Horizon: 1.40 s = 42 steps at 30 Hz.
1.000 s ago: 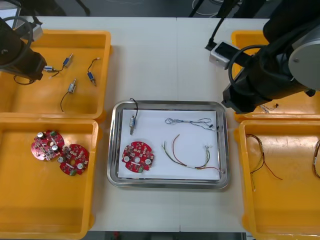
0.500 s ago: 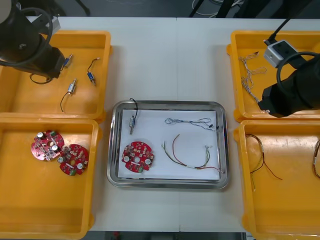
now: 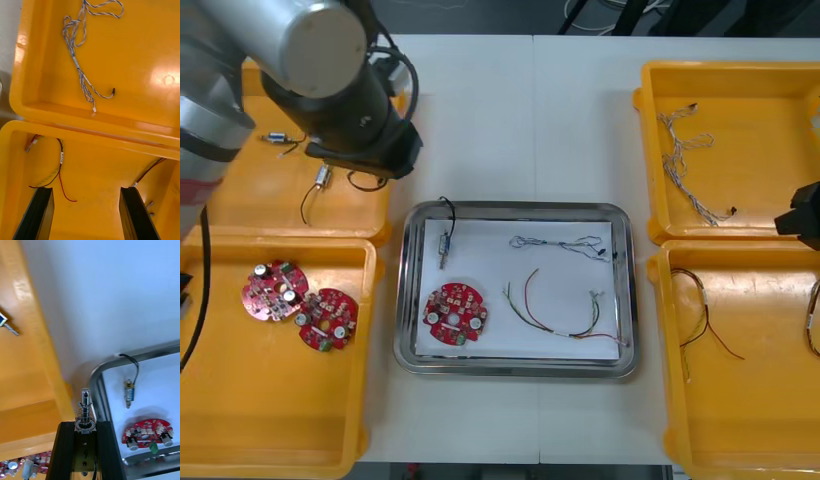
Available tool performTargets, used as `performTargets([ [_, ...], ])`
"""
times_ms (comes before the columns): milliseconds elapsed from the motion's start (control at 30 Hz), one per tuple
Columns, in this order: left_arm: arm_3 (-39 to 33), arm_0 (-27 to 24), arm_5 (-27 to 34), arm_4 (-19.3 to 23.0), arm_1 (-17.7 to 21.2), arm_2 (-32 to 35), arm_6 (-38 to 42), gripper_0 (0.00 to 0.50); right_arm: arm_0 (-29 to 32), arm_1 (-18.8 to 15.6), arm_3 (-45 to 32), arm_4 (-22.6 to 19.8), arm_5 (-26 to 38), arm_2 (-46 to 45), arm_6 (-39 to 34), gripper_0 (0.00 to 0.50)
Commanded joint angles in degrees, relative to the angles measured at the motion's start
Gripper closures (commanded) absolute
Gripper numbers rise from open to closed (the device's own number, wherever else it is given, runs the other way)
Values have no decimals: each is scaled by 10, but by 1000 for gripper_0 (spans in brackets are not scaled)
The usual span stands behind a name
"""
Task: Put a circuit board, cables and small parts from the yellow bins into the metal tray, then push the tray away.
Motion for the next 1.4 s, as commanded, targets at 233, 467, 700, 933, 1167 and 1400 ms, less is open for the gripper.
performTargets([
  [233,-18,-50,-61,-20,-58,-118,198,500,78,-23,-18,-16,2,-81,-42,0],
  [467,-17,-49,-109,-30,-64,-203,263,500,127,-23,-18,-27,2,-101,-45,0],
  [700,-14,-31,-154,-42,-64,-255,307,500,149,-21,-18,-45,2,-109,-46,0],
  [933,3,-18,-182,-65,-64,-287,310,500,149,-16,-19,-52,2,-116,-47,0],
  [1167,44,-13,-206,-66,-66,-300,312,500,149,-16,-19,-58,2,-116,-48,0],
  [1400,48,-6,-207,-71,-67,-301,314,500,150,-16,-19,-59,2,-116,-48,0],
])
